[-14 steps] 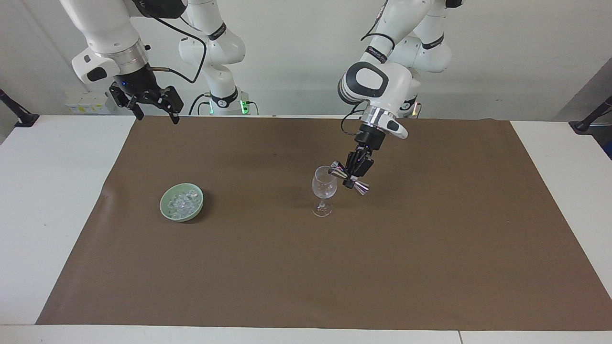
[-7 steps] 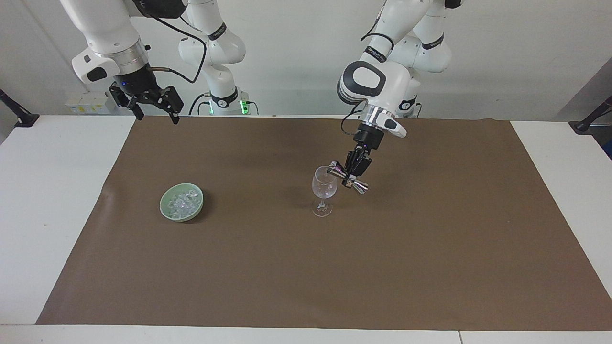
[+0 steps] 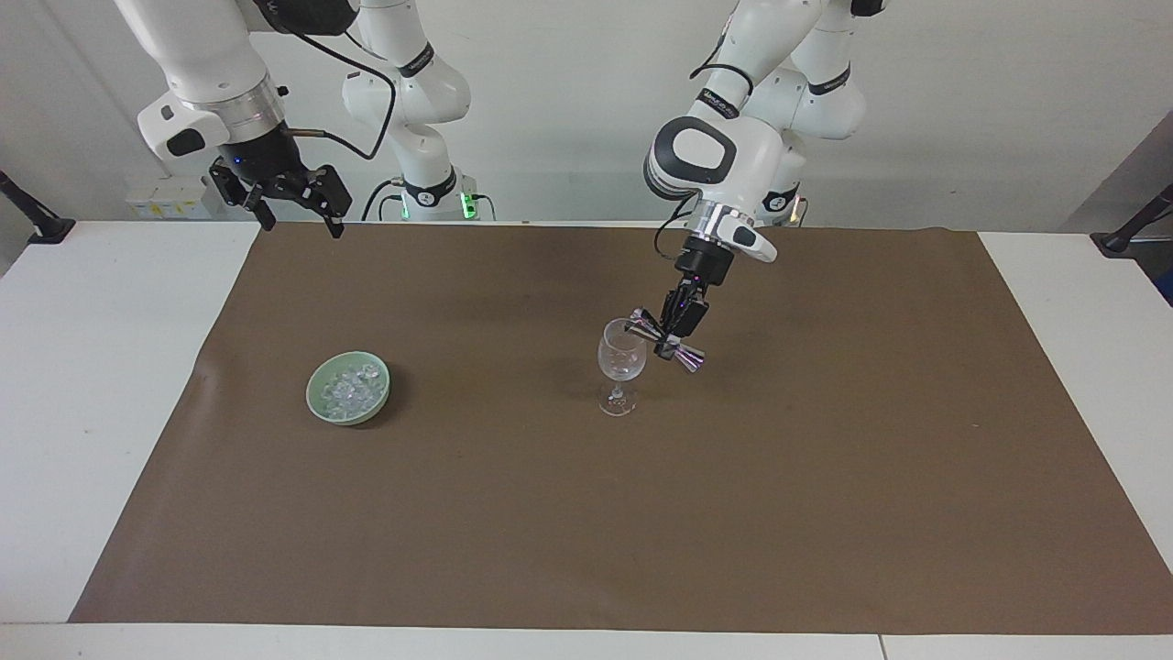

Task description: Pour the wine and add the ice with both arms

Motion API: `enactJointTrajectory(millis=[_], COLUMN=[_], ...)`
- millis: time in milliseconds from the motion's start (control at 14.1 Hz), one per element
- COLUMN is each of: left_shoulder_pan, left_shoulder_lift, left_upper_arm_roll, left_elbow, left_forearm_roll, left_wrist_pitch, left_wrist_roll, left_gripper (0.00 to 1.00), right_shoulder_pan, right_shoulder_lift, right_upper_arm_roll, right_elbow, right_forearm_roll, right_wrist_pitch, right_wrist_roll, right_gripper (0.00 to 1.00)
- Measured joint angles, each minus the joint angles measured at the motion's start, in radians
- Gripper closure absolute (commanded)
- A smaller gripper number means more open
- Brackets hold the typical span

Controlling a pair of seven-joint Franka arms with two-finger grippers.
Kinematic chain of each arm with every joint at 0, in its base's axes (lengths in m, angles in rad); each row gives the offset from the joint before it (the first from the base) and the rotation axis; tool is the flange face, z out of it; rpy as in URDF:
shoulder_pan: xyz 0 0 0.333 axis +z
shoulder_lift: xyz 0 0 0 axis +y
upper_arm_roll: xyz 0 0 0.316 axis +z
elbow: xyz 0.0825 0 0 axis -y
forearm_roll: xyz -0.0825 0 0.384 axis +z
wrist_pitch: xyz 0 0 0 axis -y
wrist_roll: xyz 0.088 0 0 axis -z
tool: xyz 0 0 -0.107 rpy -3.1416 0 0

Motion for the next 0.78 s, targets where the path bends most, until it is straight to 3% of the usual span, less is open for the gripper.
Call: enactJointTrajectory(millis=[779], left_shoulder_pan=[-0.013], left_shoulder_lift=[0.009], left_upper_arm_roll=[-0.003], left_elbow=[0.014], left_forearm_roll=[0.026], left_wrist_pitch=[0.049], left_wrist_roll=[0.06], left_gripper=[1.0], right_shoulder_pan=[0.0], right_shoulder_lift=[0.0], right_upper_arm_roll=[0.0], right_elbow=[0.0], right_forearm_roll=[0.0], right_wrist_pitch=[0.0], right_wrist_roll=[0.0], right_gripper=[0.0])
